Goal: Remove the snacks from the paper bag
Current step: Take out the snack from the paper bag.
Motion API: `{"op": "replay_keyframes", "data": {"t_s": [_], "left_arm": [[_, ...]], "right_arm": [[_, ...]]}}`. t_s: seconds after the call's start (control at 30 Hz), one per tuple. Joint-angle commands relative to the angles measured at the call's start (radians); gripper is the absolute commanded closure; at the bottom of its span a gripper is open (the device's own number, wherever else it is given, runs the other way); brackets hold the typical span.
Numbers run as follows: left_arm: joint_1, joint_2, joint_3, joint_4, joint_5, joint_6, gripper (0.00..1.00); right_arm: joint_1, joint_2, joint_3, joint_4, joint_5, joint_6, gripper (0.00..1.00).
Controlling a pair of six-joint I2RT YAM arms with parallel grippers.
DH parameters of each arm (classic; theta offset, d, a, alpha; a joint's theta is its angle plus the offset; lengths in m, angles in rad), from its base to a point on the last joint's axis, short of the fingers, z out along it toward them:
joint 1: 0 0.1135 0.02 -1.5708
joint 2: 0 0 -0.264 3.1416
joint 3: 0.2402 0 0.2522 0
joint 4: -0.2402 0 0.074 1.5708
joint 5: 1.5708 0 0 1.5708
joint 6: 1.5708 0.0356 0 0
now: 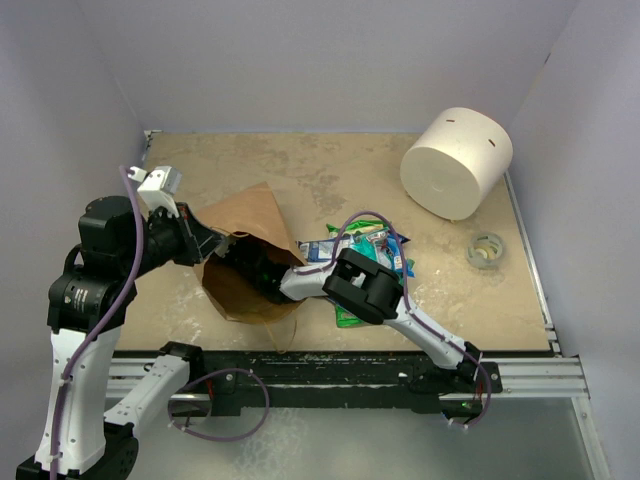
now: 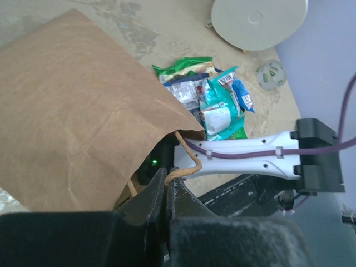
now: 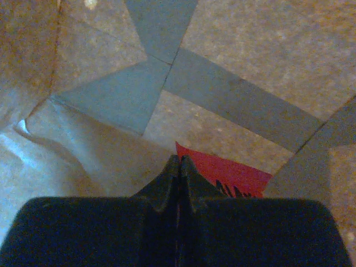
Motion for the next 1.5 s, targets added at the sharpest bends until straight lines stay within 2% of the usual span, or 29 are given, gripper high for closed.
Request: {"op": "replay_keyframes", "data": {"t_s": [0.0,0.17,0.37,0.6,0.77,1.03,1.33,1.47], "left_arm": [[-0.003,-0.022,0.023,0.033,-0.122,-0.031,1.0],[-0.003,-0.023,-0.006,0.087,-0.16,-0.077,1.0],[-0.003,-0.014,-0.026,0.146,-0.171,-0.099,1.0],[-0.003,-0.006,-0.049,0.194,-0.172,-0.128,1.0],[-0.003,-0.003,-0.052,0.221,-0.179,-0.135,1.0],[-0.003,-0.003,-0.037,0.232,-0.214,-0.166,1.0],[-0.003,0.023,-0.016,0.303,-0.228,-0.186,1.0],[-0.003,0.038,0.02,0.283,-0.299,-0.154,1.0]], "right_arm": [[-0.008,-0.133,-0.066,0.047,-0.033,-0.048,1.0],[-0.007,-0.26,-0.212,0.086,-0.147,-0.053,1.0],[-0.004,-0.403,-0.385,0.12,-0.343,0.018,1.0],[0.013,-0.511,-0.49,0.112,-0.514,0.043,1.0],[0.031,-0.575,-0.54,0.099,-0.549,0.035,1.0],[0.041,-0.735,-0.604,-0.019,-0.512,0.002,1.0],[0.066,-0.805,-0.601,-0.079,-0.493,0.008,1.0],[0.066,-0.869,-0.594,-0.111,-0.476,0.008,1.0]]}}
